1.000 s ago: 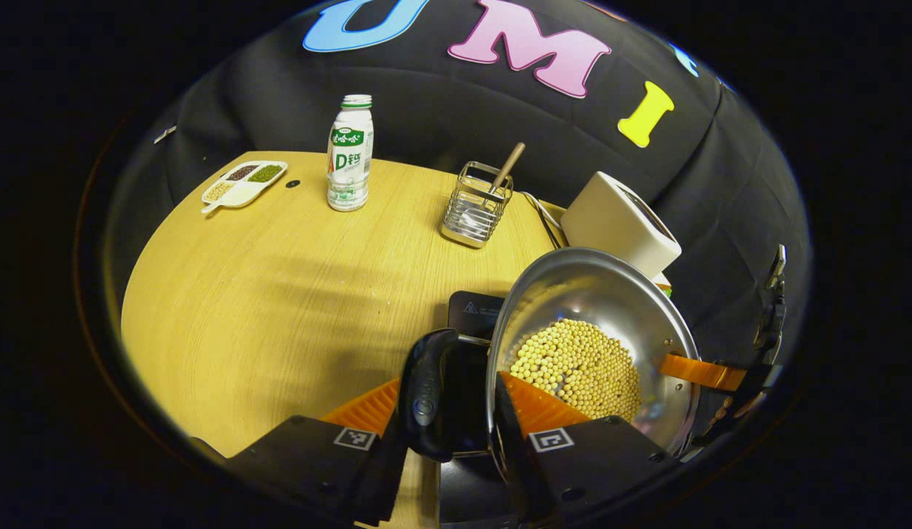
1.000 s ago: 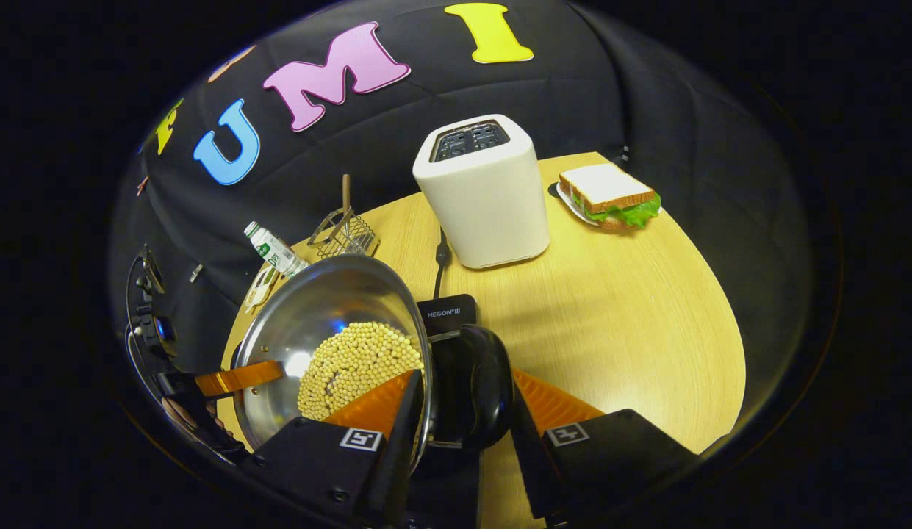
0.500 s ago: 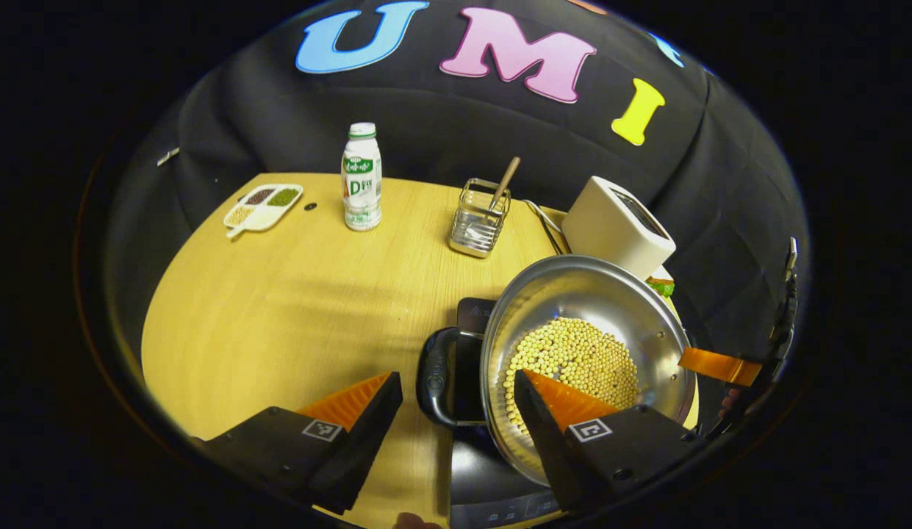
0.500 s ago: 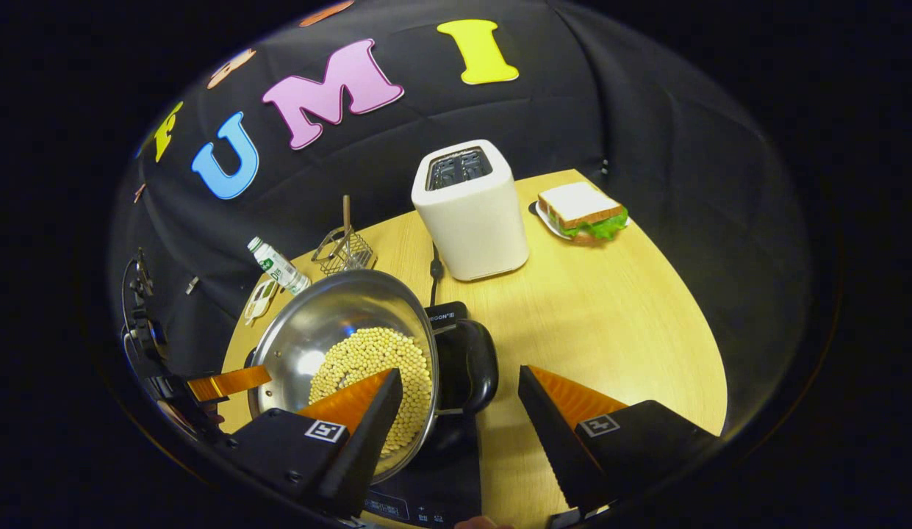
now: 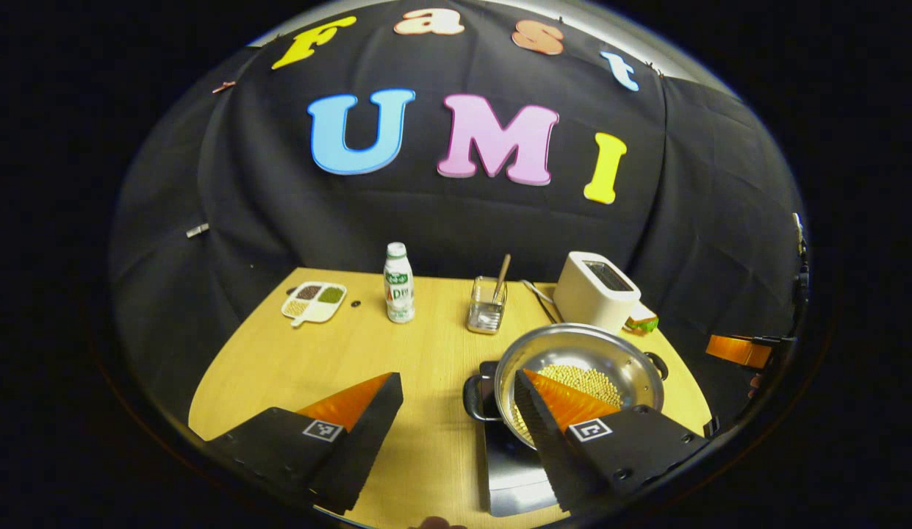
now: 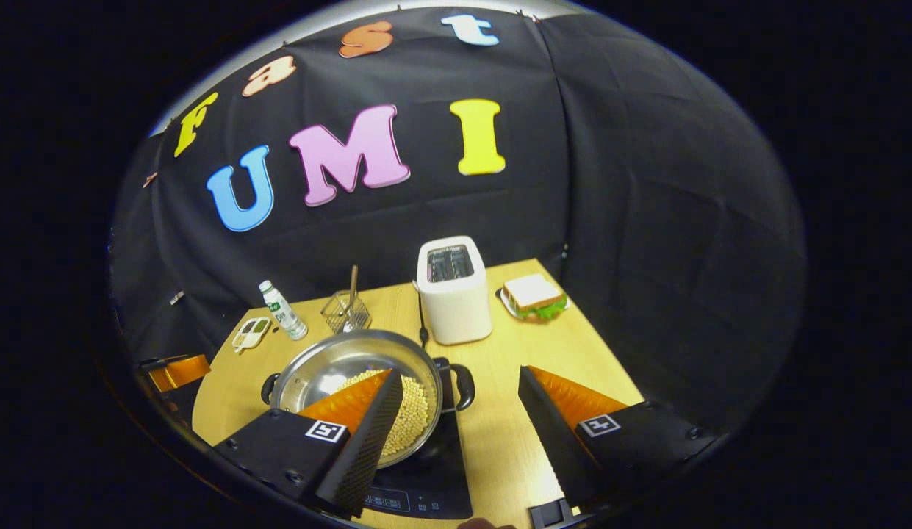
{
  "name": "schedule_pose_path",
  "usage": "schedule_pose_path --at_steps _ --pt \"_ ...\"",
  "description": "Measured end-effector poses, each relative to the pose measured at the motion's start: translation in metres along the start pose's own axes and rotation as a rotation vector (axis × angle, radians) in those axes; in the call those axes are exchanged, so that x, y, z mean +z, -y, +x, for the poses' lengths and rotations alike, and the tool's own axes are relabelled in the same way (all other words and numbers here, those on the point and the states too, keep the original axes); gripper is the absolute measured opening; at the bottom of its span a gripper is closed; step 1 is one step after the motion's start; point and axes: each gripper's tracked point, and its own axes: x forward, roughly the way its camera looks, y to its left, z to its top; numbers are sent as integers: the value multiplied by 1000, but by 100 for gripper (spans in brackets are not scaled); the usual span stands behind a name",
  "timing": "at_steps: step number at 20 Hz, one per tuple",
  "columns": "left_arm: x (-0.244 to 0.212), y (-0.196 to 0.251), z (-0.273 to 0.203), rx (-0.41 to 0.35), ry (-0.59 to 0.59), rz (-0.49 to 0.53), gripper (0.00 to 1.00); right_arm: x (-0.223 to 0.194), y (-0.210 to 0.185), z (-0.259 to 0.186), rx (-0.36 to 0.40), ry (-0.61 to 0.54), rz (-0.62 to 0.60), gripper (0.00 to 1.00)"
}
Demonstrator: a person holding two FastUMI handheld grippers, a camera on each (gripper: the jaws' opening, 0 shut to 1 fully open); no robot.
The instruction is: First push the handle of the pot to place it horizontally, then grasp the pot with both hands and set it on the induction cooktop.
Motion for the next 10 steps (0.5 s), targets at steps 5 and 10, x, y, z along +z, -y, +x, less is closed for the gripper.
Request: schedule_pose_path --at_steps 5,10 --pt "54 -20 -62 53 222 59 95 69 -40 -63 12 240 -54 98" --pt "42 -11 -119 72 360 1 95 84 -65 -116 37 406 -76 98"
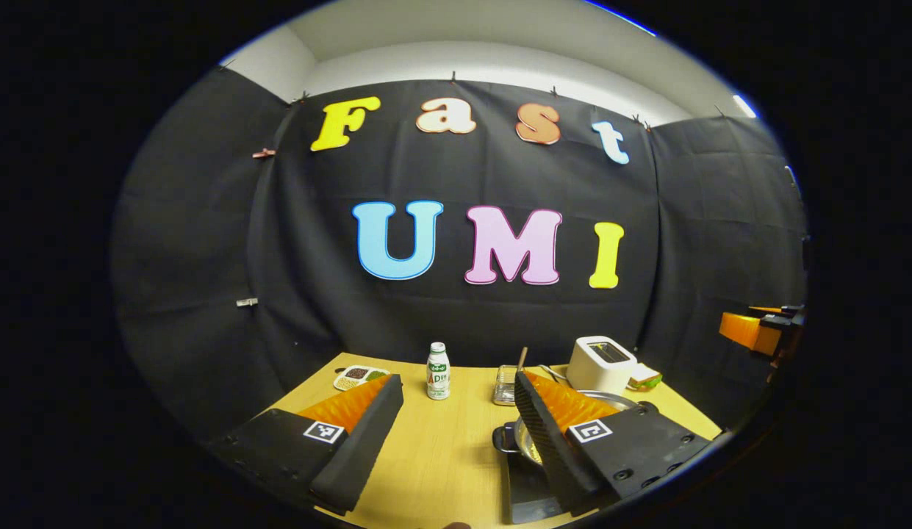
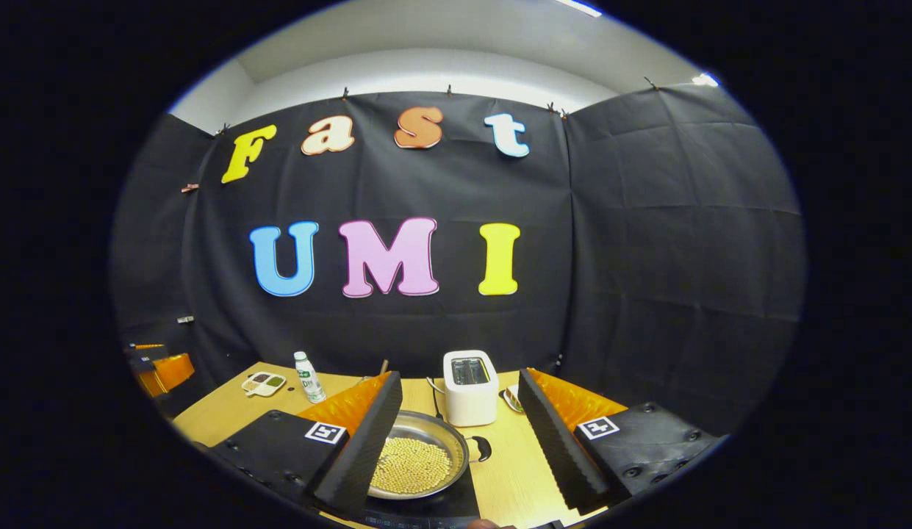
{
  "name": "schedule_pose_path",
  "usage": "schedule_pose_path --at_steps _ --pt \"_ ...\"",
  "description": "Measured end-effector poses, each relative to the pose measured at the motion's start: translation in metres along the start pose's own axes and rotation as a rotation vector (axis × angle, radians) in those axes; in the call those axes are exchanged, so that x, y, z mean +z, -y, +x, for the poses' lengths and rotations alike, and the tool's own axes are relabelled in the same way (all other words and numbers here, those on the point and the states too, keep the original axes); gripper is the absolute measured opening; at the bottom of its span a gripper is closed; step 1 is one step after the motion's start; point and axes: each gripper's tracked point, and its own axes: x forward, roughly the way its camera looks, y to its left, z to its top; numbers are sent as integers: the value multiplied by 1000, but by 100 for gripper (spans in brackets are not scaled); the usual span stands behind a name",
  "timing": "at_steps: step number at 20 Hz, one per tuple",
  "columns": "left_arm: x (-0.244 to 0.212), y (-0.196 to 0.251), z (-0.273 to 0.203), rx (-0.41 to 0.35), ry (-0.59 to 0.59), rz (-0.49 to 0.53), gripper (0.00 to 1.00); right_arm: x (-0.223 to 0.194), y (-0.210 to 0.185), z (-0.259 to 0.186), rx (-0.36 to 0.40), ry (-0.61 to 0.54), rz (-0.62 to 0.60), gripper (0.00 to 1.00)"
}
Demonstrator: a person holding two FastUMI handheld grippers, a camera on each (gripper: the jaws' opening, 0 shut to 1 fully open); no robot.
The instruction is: First push the handle of the pot to place it horizontally, then grasp the pot with both hands and set it on the induction cooktop.
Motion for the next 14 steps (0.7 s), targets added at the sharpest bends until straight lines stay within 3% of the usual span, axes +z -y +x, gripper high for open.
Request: schedule_pose_path --at_steps 2,7,11,14 --pt "-9 -4 -23 15 -5 -22 95 -10 -8 -23 12 6 15 98" --pt "-20 -15 -61 92 5 32 95 -41 -4 -64 22 -19 29 98" --pt "-52 12 -75 43 -100 -39 95 -73 -8 -82 47 -96 81 98" --pt "-57 21 -72 12 -124 -18 95 -86 -4 -89 30 -132 111 99"
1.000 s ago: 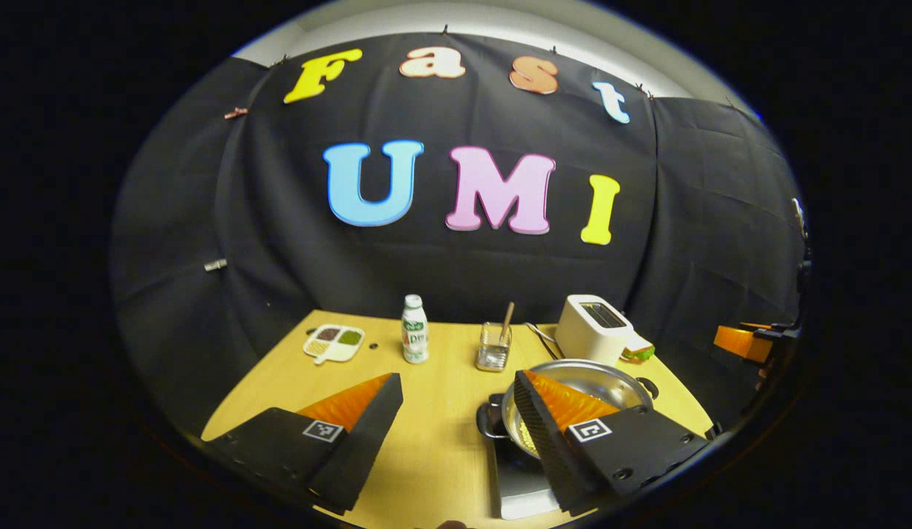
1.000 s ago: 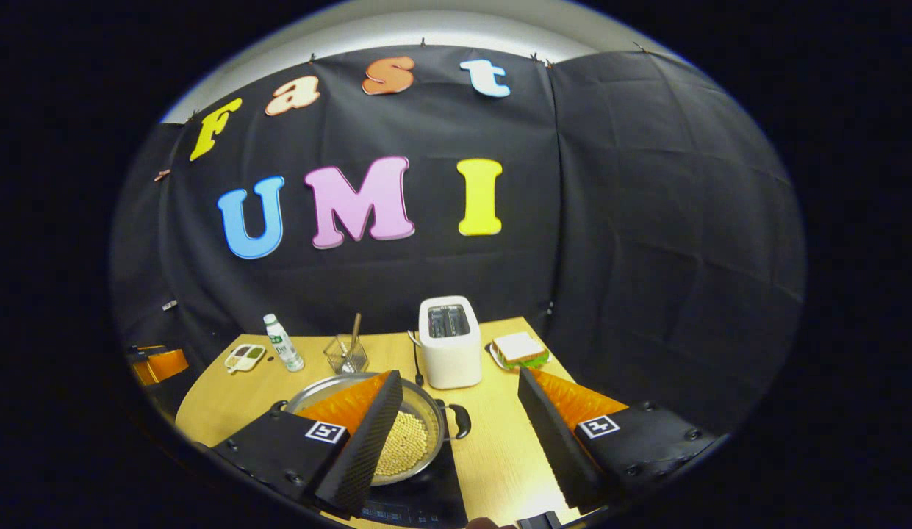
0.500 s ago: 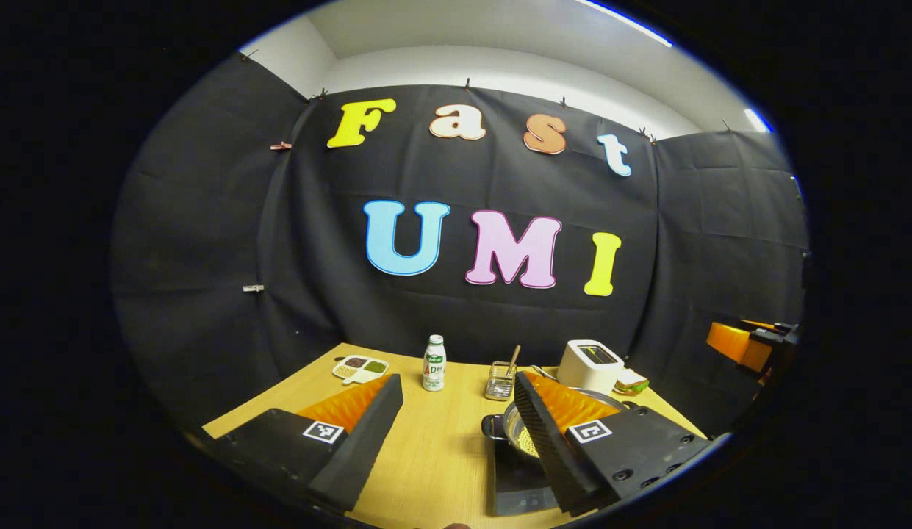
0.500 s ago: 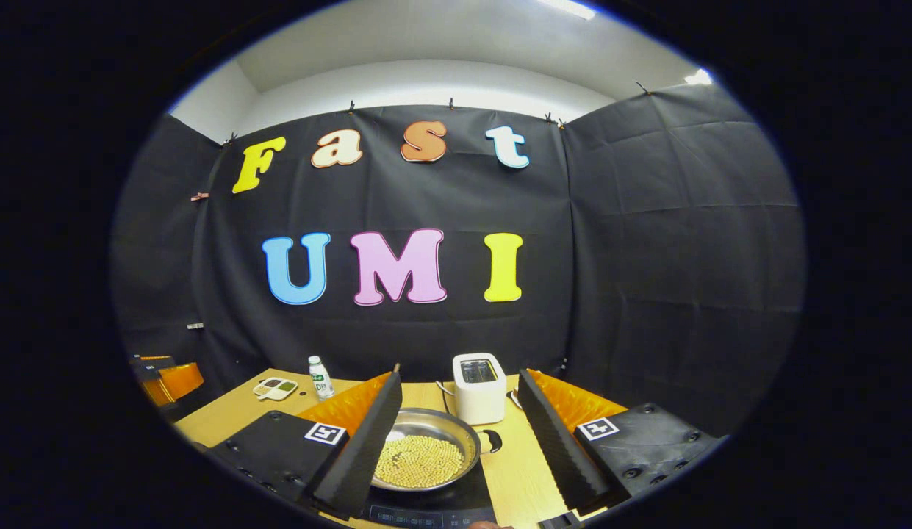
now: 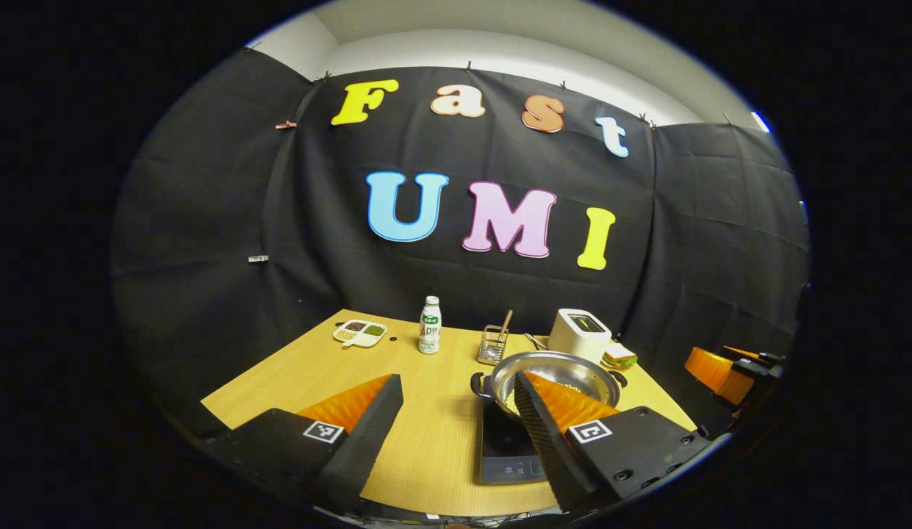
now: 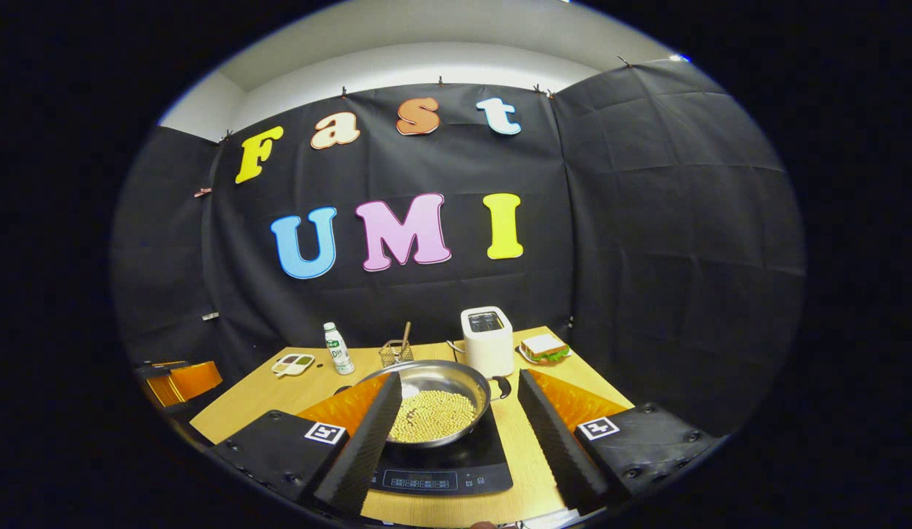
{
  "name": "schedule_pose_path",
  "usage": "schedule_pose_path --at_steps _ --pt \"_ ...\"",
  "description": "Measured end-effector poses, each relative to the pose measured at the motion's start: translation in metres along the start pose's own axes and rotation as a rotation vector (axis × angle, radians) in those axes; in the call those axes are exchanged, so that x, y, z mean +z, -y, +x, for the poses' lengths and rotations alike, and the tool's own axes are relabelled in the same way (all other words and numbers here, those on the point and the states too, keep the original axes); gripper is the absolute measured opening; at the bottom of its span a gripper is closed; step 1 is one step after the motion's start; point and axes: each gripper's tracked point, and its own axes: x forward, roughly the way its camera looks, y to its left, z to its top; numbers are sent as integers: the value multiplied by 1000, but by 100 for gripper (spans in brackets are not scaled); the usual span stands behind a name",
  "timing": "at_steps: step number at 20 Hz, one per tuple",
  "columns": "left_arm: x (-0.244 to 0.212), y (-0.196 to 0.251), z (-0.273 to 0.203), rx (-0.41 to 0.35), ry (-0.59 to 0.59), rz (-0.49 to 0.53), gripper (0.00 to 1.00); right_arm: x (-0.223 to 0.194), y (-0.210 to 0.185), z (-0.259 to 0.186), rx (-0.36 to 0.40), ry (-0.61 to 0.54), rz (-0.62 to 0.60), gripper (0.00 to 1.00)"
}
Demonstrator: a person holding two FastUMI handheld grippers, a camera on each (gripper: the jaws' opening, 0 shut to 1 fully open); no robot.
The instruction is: First push the handle of the pot to place it horizontally, then grasp the pot with both hands and set it on the induction cooktop.
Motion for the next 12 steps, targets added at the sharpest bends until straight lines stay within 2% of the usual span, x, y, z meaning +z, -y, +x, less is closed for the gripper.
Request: schedule_pose_path --at_steps 2,6,12 --pt "1 5 4 -7 4 11 95 -2 -8 -3 25 -8 15 99" --pt "-6 7 4 -12 -13 11 95 3 1 0 4 3 -15 98" --pt "-18 3 8 -2 -44 3 95 1 -2 -7 7 14 18 99"
